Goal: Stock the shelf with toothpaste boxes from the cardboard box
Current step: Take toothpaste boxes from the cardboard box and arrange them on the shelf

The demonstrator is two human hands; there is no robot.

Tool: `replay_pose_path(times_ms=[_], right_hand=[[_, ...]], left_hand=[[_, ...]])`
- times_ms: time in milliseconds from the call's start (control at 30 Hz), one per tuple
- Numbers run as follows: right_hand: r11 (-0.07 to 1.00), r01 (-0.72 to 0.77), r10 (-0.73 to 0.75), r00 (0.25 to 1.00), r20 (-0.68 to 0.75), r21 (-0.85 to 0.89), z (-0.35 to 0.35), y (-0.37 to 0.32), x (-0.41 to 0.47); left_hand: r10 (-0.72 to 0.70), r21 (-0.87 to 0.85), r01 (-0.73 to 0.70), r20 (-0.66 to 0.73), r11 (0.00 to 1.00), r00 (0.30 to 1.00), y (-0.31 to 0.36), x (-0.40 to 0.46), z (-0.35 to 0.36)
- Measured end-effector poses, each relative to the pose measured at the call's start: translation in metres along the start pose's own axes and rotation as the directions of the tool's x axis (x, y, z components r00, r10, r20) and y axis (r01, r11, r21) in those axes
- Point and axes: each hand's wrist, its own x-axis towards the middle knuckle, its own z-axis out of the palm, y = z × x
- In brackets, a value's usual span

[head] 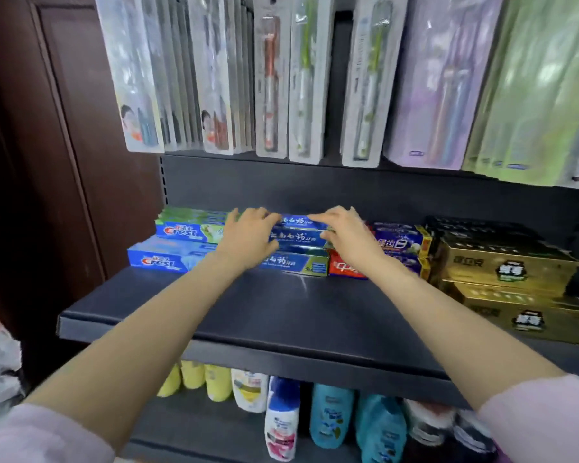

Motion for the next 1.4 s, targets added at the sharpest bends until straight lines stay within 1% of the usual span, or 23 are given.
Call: replay_pose_path(times_ms=[67, 133, 167, 233, 333, 433, 533, 633, 767, 833, 933, 1033, 1100, 1233, 1333, 1400], right_hand=[[1.000, -0.012, 0.012, 1.000, 0.009, -0.027, 0.019, 0.002, 0.016], [0.998, -0.047, 0.047, 0.999, 0.008, -0.049, 0.038, 0.006, 0.021], [0.996, -0.072, 0.072, 0.997, -0.007, -0.043, 0.045, 0.007, 0.021], [0.994, -0.098, 0.097, 0.995, -0.023, -0.043, 0.053, 0.006, 0.020], [0.988, -0.085, 0.087, 0.996, 0.009, -0.132, 0.054, 0.004, 0.019], [0.977, -0.107, 0.114, 0.993, 0.026, -0.185, 0.054, -0.001, 0.019], [0.971, -0.119, 0.140, 0.986, 0.089, -0.209, 0.049, -0.003, 0.020], [0.979, -0.102, 0.125, 0.984, 0.128, -0.174, 0.040, -0.007, 0.016], [0.989, -0.144, 0.144, 0.989, 0.011, 0.010, 0.020, -0.012, -0.008], [0.982, -0.175, 0.177, 0.984, -0.027, 0.069, 0.008, -0.011, -0.027], [0.969, -0.215, 0.220, 0.975, -0.031, 0.126, -0.015, -0.001, -0.065], [0.954, -0.245, 0.242, 0.970, 0.038, 0.171, -0.041, 0.017, -0.111], [0.947, -0.262, 0.246, 0.964, 0.104, 0.184, -0.056, 0.031, -0.142], [0.939, -0.312, 0.268, 0.927, 0.261, 0.142, -0.087, 0.067, -0.216], [0.945, -0.318, 0.261, 0.872, 0.415, 0.074, -0.103, 0.098, -0.274], [0.941, -0.337, 0.271, 0.817, 0.509, 0.040, -0.105, 0.117, -0.313]], left_hand=[[0.044, 0.078, -0.053, 0.109, 0.996, 0.993, -0.017, 0.015, 0.010], [0.066, 0.086, -0.083, 0.181, 0.993, 0.981, -0.026, 0.023, 0.022], [0.073, 0.067, -0.087, 0.185, 0.994, 0.980, -0.029, 0.025, 0.028], [0.080, 0.017, -0.083, 0.141, 0.996, 0.987, -0.036, 0.027, 0.038], [0.079, -0.009, -0.078, 0.095, 0.997, 0.992, -0.038, 0.028, 0.045], [0.050, -0.037, -0.047, 0.097, 0.998, 0.994, -0.032, 0.030, 0.044], [0.011, -0.058, -0.004, 0.119, 0.998, 0.993, -0.023, 0.029, 0.038], [-0.024, -0.077, 0.032, 0.104, 0.996, 0.994, -0.015, 0.025, 0.031], [-0.008, -0.156, 0.005, -0.021, 0.988, 1.000, 0.007, 0.012, 0.022], [0.009, -0.257, -0.017, -0.034, 0.966, 0.999, 0.026, 0.005, 0.017], [0.026, -0.438, -0.014, 0.021, 0.899, 0.999, 0.062, -0.011, 0.010], [0.085, -0.541, -0.026, 0.084, 0.841, 0.993, 0.108, -0.035, 0.003], [0.127, -0.552, -0.032, 0.134, 0.834, 0.983, 0.139, -0.052, 0.001], [0.199, -0.593, -0.041, 0.203, 0.804, 0.959, 0.209, -0.096, 0.001], [0.233, -0.594, -0.028, 0.270, 0.804, 0.934, 0.266, -0.135, 0.006], [0.259, -0.584, 0.010, 0.375, 0.812, 0.890, 0.297, -0.158, 0.018]])
